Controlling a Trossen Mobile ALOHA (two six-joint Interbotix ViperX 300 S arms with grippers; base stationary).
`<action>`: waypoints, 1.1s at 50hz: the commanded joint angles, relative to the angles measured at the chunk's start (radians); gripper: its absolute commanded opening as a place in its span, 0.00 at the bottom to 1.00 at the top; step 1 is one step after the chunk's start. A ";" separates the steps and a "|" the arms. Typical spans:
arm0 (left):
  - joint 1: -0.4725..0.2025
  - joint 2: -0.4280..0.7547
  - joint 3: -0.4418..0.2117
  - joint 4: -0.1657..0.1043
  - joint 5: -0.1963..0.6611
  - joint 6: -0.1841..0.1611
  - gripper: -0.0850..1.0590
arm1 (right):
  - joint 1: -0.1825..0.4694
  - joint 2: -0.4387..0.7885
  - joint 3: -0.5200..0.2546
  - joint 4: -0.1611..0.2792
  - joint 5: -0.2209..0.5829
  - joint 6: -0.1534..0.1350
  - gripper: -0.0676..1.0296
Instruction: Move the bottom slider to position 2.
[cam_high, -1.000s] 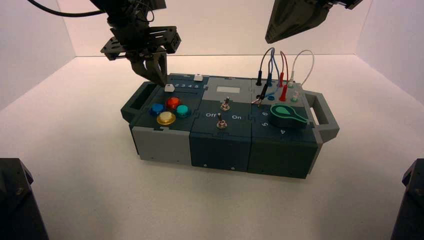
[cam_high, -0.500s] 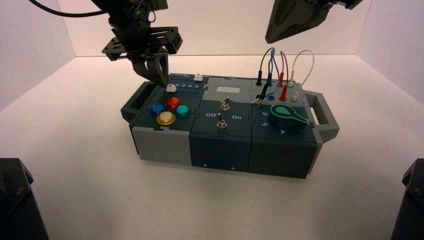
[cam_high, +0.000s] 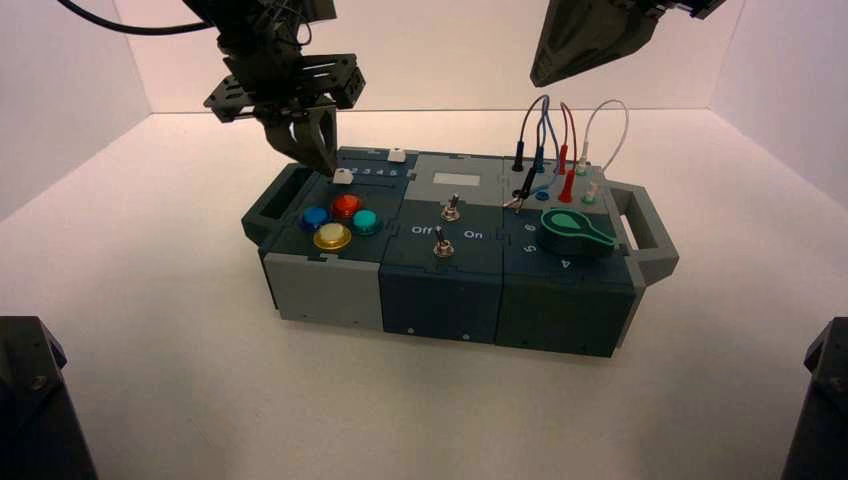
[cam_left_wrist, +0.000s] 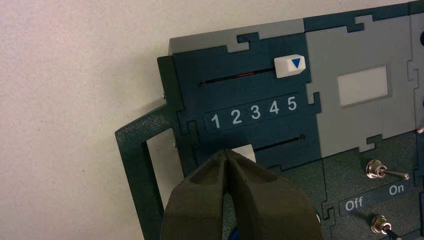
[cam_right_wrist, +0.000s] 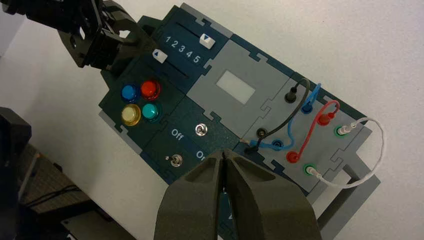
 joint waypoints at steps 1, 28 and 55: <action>-0.012 -0.011 -0.021 -0.005 -0.002 -0.002 0.05 | 0.003 -0.006 -0.018 0.003 -0.008 0.002 0.04; -0.015 -0.005 -0.021 -0.005 0.000 -0.002 0.05 | 0.005 -0.006 -0.017 0.005 -0.008 0.002 0.04; -0.015 0.002 -0.031 -0.006 0.002 -0.002 0.05 | 0.003 -0.006 -0.015 0.005 -0.008 0.003 0.04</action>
